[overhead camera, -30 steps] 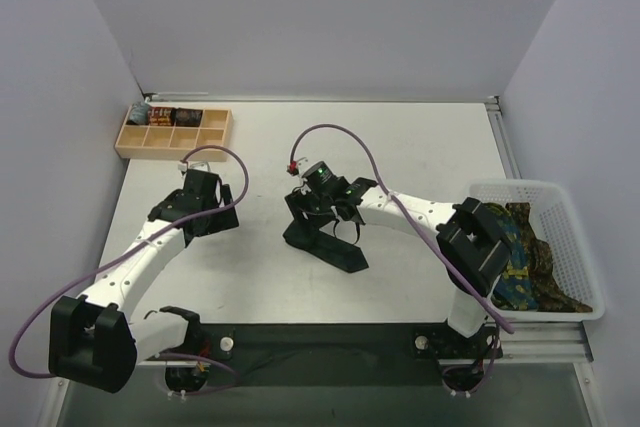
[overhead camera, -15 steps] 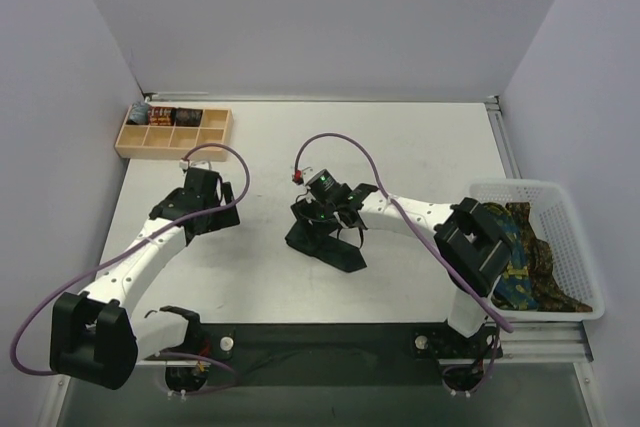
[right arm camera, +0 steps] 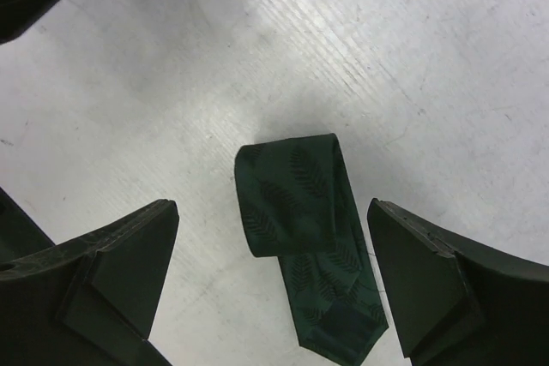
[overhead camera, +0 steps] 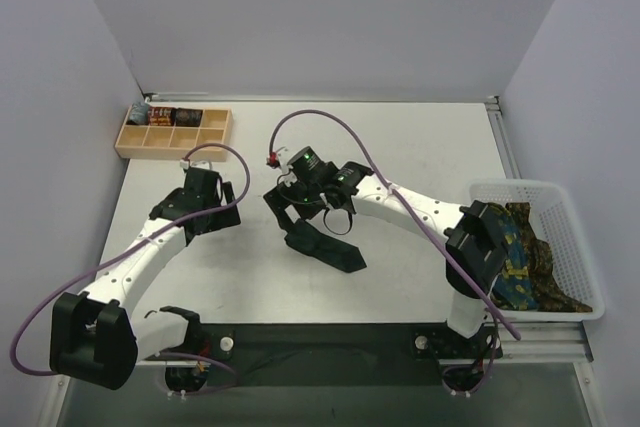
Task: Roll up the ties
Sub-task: Roll the tie
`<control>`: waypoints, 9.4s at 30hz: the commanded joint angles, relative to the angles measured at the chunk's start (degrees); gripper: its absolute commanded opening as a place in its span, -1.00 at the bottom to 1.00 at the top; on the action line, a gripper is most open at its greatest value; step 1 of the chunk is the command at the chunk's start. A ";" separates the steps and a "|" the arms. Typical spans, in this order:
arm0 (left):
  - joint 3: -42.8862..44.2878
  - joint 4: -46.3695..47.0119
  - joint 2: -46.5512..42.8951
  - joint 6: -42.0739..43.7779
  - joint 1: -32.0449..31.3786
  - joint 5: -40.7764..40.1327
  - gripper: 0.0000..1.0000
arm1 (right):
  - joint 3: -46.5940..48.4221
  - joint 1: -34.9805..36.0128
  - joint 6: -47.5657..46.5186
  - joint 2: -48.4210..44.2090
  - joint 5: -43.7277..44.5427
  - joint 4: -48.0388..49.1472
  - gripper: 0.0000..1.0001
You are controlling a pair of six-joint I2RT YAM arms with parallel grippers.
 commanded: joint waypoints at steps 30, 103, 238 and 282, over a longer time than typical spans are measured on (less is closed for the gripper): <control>0.97 2.63 -0.84 -0.06 0.28 1.23 0.91 | 7.70 4.17 -13.04 18.07 2.06 -9.03 0.31; -10.37 32.25 12.25 -19.66 -14.22 31.29 0.95 | -44.07 -7.43 38.10 -3.03 -9.64 50.82 -0.26; 34.19 -37.63 53.29 -27.14 -40.41 -38.06 0.13 | -56.99 -9.63 22.37 -59.02 0.64 2.40 -0.20; 20.24 -2.93 14.73 -11.67 -18.01 9.19 0.86 | -35.56 -9.45 23.95 -22.49 -12.35 28.49 -0.10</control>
